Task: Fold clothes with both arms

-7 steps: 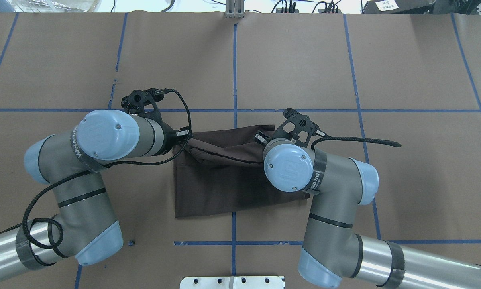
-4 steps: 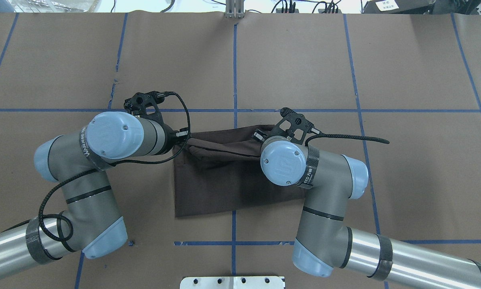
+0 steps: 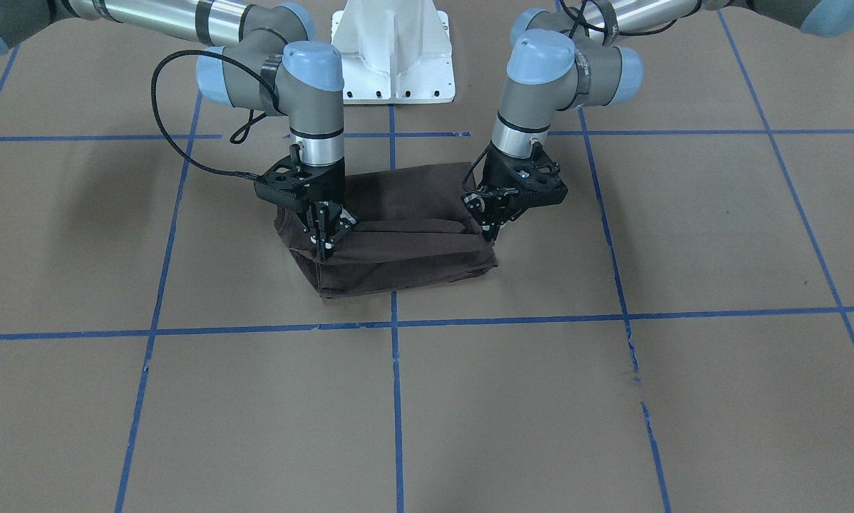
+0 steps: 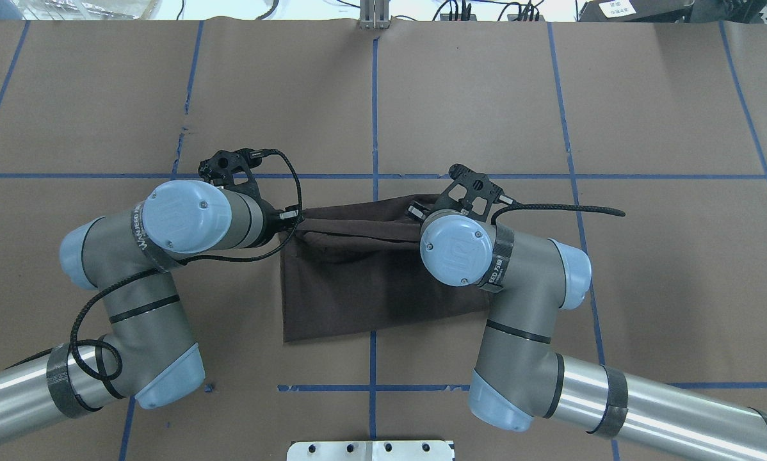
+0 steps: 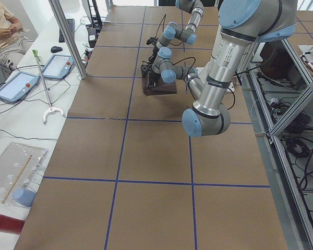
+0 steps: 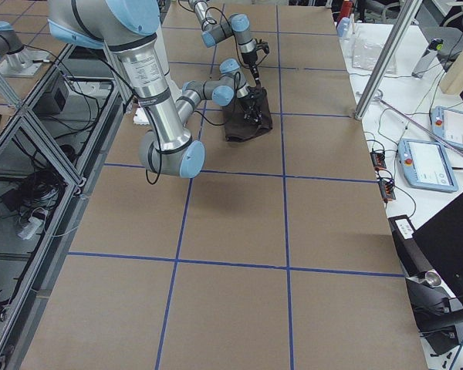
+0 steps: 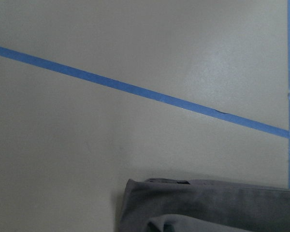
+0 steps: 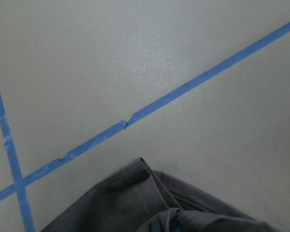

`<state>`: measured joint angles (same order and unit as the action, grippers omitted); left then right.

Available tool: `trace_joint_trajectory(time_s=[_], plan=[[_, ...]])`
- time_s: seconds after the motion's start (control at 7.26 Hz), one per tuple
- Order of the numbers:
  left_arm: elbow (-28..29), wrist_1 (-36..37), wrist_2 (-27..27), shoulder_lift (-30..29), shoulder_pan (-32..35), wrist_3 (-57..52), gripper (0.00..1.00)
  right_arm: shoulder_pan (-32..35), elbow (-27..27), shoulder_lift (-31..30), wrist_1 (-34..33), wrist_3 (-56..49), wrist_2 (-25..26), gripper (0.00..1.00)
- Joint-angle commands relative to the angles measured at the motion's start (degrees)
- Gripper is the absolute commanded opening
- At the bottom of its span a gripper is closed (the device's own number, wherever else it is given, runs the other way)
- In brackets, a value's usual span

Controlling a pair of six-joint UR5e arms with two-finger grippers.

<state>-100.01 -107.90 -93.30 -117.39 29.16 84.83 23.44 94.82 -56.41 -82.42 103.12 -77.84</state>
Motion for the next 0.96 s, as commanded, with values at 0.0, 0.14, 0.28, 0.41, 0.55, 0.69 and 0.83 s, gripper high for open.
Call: trace_joint_trajectory(time_s=[0.0, 0.14, 0.28, 0.41, 0.55, 0.69, 0.83], plan=[[-0.8, -0.4, -0.4, 0.3, 0.5, -7.6, 1.00, 0.7, 0.4, 0.4, 0.2, -6.3, -2.4, 1.00], [-0.8, -0.5, -3.2, 0.4, 2.2, -10.8, 1.00, 0.7, 2.4, 0.4, -0.3, -7.7, -3.7, 1.00], [-0.8, -0.6, -4.9, 0.5, 3.2, -12.7, 1.00, 0.4, 3.9, 0.6, -0.5, -9.3, -3.9, 1.00], [-0.8, -0.6, -5.0, 0.5, 3.3, -12.6, 1.00, -1.1, 4.7, 0.6, -0.6, -10.8, -3.4, 1.00], [-0.8, -0.7, -5.0, 0.5, 3.3, -12.5, 1.00, -3.5, 4.9, 0.3, -0.6, -11.2, -2.2, 1.00], [-0.8, -0.7, -5.0, 0.5, 3.2, -12.4, 1.00, -7.2, 4.5, 0.0, -0.6, -13.9, 1.9, 1.00], [-0.9, -0.7, -5.0, 0.5, 3.2, -12.3, 1.00, -9.0, 4.1, -0.5, -0.6, -16.9, 4.1, 1.00]])
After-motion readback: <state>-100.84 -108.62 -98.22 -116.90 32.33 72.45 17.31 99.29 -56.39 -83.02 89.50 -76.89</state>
